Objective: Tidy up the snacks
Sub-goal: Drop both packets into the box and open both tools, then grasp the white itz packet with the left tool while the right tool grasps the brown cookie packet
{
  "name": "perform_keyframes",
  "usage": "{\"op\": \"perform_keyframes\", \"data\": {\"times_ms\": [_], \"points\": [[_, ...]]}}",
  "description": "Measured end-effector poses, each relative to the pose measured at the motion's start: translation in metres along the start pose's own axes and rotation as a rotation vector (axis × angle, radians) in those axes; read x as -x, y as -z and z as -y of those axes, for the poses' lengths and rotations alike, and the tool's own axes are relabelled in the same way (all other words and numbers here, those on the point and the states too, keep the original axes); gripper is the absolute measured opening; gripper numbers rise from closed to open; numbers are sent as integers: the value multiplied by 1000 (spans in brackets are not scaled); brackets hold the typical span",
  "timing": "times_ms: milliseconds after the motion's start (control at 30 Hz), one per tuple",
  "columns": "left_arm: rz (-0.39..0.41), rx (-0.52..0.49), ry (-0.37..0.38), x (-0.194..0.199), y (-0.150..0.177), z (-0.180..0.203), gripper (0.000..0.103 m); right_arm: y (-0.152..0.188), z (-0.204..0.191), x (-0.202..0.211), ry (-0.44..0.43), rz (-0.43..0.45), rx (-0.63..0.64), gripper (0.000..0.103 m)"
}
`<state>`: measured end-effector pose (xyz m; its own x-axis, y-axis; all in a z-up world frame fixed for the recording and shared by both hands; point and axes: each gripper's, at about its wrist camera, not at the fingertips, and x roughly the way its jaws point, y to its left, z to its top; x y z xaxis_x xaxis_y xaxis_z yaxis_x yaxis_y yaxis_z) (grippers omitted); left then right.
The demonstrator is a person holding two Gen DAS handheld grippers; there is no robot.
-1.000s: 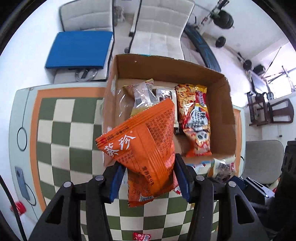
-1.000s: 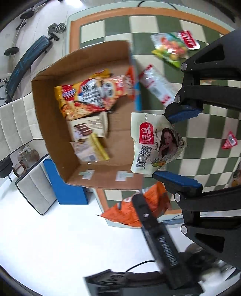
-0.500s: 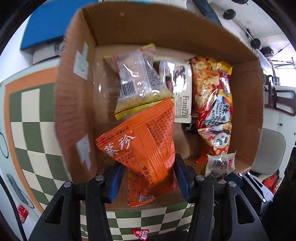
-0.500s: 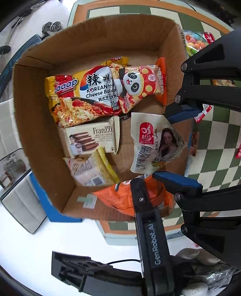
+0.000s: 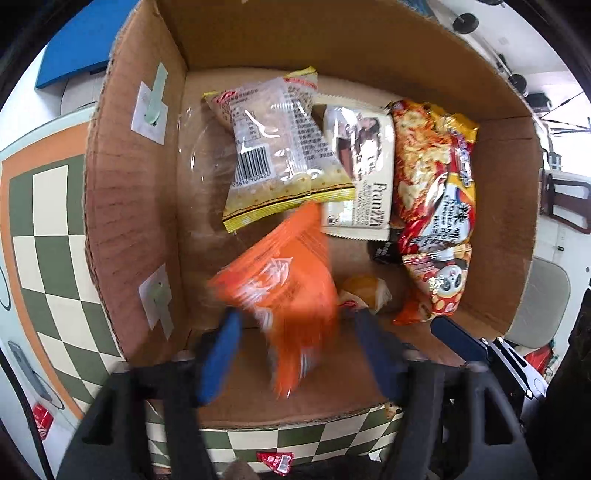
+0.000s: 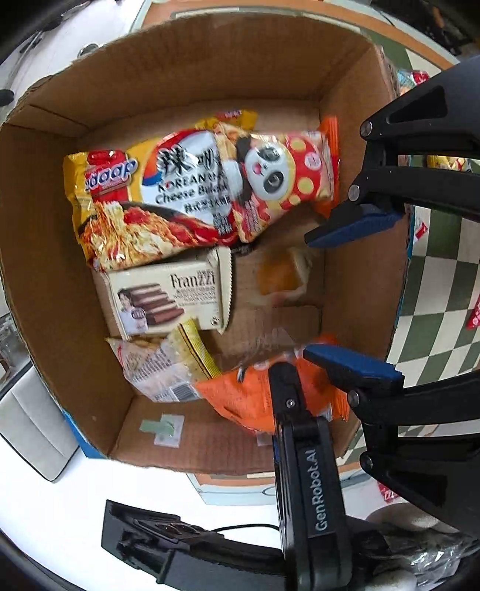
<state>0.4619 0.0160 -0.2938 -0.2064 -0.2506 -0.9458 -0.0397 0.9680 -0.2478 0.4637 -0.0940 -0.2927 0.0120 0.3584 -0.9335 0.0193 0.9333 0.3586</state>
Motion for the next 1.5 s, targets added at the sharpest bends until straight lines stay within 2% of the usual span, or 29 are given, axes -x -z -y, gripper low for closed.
{"op": "perform_keyframes", "data": {"times_ms": [33, 133, 267, 300, 333, 367, 533, 633, 700, 767, 900, 1067, 1267, 1367, 1433, 1500], "points": [[7, 3, -9, 2, 1, 0, 87, 0, 1, 2, 0, 1, 0, 61], [30, 4, -7, 10, 8, 1, 88, 0, 3, 6, 16, 4, -8, 66], [68, -6, -5, 24, 22, 1, 88, 2, 7, 18, 19, 12, -17, 68], [77, -10, -4, 27, 25, 2, 88, 2, 6, 20, 20, 12, -16, 77], [97, -13, -9, 32, 30, 2, 88, 3, 6, 22, 23, 15, -14, 90], [121, -18, -15, 38, 36, 4, 88, 5, 5, 25, 28, 20, -10, 94], [281, -37, -75, 78, 55, 2, 92, 16, -1, 44, 69, 69, 12, 95], [342, -27, -67, 96, 65, -2, 92, 22, -5, 56, 83, 95, 24, 96], [388, -28, -83, 106, 78, -2, 92, 29, -8, 66, 85, 121, 39, 96], [462, -28, -130, 118, 98, -1, 92, 38, -9, 77, 80, 142, 47, 96], [529, 21, -165, 115, 136, -8, 92, 63, -5, 89, 46, 179, 28, 96], [514, 133, -233, 79, 169, -42, 92, 100, 11, 68, -12, 146, -27, 96], [408, 224, -304, 21, 177, -87, 92, 118, 13, -10, -33, 45, -65, 95], [392, 234, -360, 2, 179, -101, 92, 116, 4, -44, 7, 52, -47, 86], [381, 242, -380, -8, 179, -110, 92, 113, -1, -61, 16, 72, -70, 76], [375, 250, -381, -14, 180, -118, 92, 110, -9, -77, 49, 85, -56, 75]]}}
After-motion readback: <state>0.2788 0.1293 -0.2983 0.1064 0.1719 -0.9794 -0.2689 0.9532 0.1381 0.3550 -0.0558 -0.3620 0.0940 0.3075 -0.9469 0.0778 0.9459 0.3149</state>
